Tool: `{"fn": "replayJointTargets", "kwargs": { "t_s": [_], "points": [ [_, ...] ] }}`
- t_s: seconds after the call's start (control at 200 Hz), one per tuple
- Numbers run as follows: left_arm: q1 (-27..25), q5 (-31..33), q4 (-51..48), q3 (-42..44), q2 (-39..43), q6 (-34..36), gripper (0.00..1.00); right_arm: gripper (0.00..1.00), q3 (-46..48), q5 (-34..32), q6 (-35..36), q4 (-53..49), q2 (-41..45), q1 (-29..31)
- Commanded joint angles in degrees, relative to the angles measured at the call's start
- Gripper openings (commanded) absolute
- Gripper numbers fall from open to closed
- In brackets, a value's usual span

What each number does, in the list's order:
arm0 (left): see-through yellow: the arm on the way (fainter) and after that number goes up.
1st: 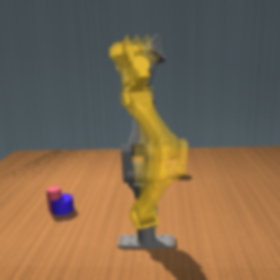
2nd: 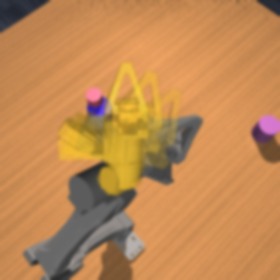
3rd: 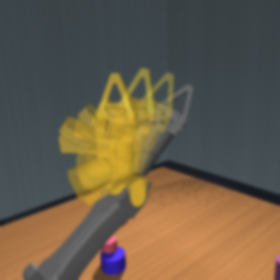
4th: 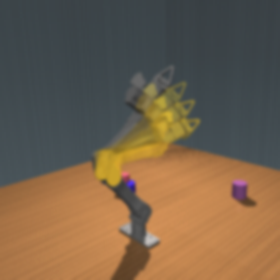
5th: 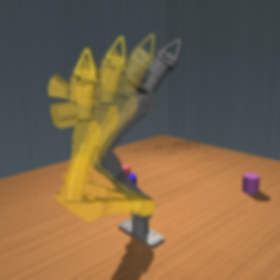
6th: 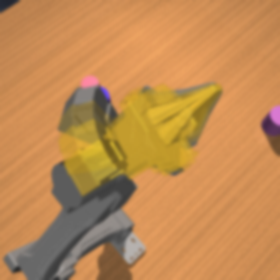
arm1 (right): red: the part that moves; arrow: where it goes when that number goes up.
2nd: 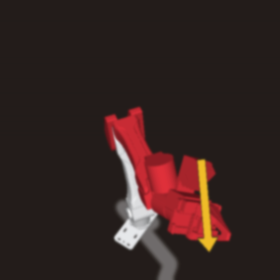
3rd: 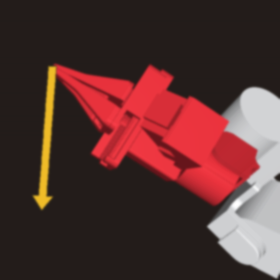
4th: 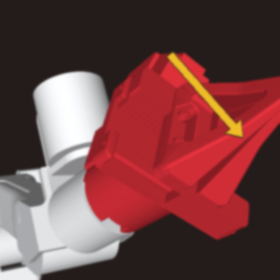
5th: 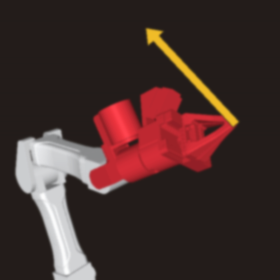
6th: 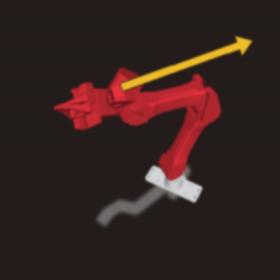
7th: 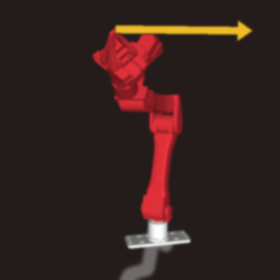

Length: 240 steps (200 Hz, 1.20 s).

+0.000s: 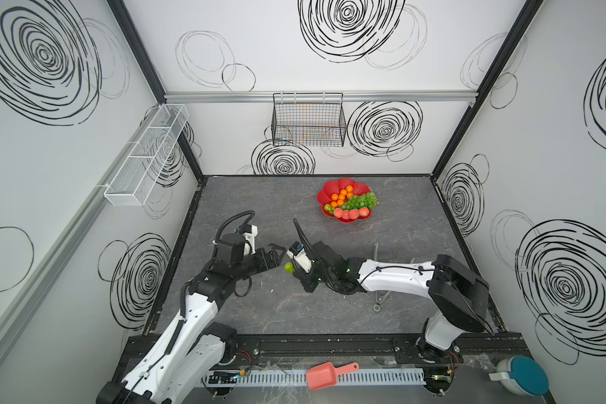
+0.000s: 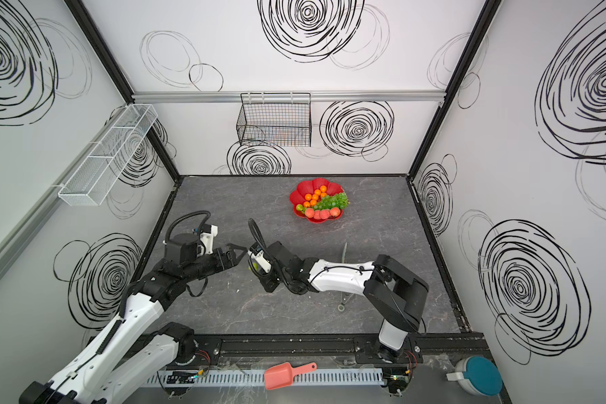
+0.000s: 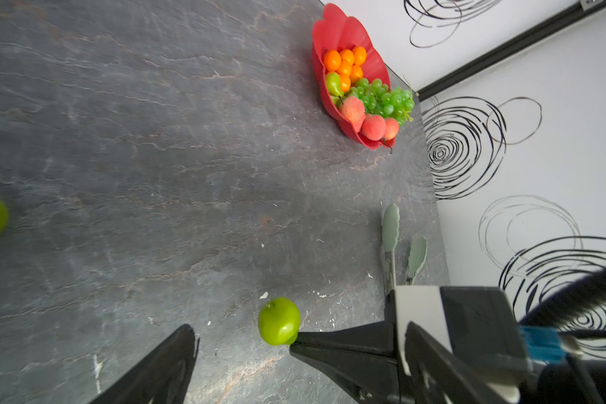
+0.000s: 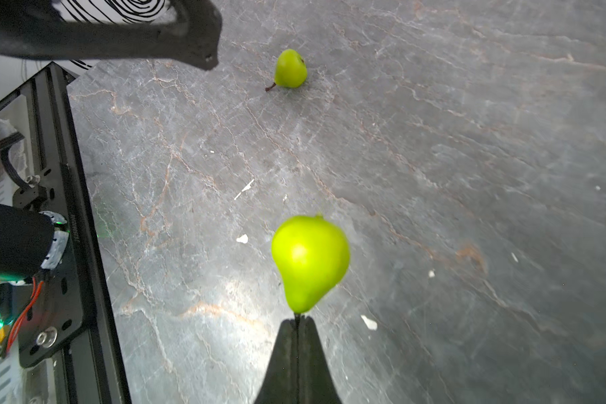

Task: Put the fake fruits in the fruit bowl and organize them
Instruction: 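Lift the green pear with the right gripper and carry it over the bowl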

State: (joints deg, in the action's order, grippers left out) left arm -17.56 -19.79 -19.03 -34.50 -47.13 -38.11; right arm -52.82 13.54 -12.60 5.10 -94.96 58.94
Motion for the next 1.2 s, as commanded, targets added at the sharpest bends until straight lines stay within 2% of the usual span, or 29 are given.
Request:
{"fn": "replayJointTargets", "kwargs": {
  "t_s": [0.0,0.11,0.435,0.71,0.8,0.926,1.196],
  "points": [
    [-3.88,7.19,5.71,-2.18,-1.28,-1.98,0.96,0.00,2.91,-1.15,-2.28,1.75,3.06,-2.35],
    [-7.58,11.25,8.05,-3.51,-3.30,-2.32,0.96,0.00,5.08,-0.61,-3.49,2.64,6.28,-5.06],
    [-13.83,12.98,13.64,-7.92,-12.85,-2.22,0.96,0.00,6.26,-2.88,-3.73,0.75,12.87,-12.16],
    [-13.94,11.54,15.42,-12.46,-19.90,-2.70,0.96,0.00,7.86,-1.27,-10.19,6.46,17.43,-21.09],
    [-13.43,11.27,15.17,-15.56,-22.77,-1.57,0.96,0.00,6.91,-1.11,-8.00,5.56,17.34,-22.86],
    [-11.96,10.07,14.61,-20.22,-26.96,-0.05,0.96,0.00,5.12,-4.53,-4.69,2.94,16.59,-24.86],
    [-10.45,10.17,13.23,-31.58,-36.53,3.01,0.96,0.00,-1.97,16.50,-0.40,-3.60,10.89,-38.22]
  ]
}}
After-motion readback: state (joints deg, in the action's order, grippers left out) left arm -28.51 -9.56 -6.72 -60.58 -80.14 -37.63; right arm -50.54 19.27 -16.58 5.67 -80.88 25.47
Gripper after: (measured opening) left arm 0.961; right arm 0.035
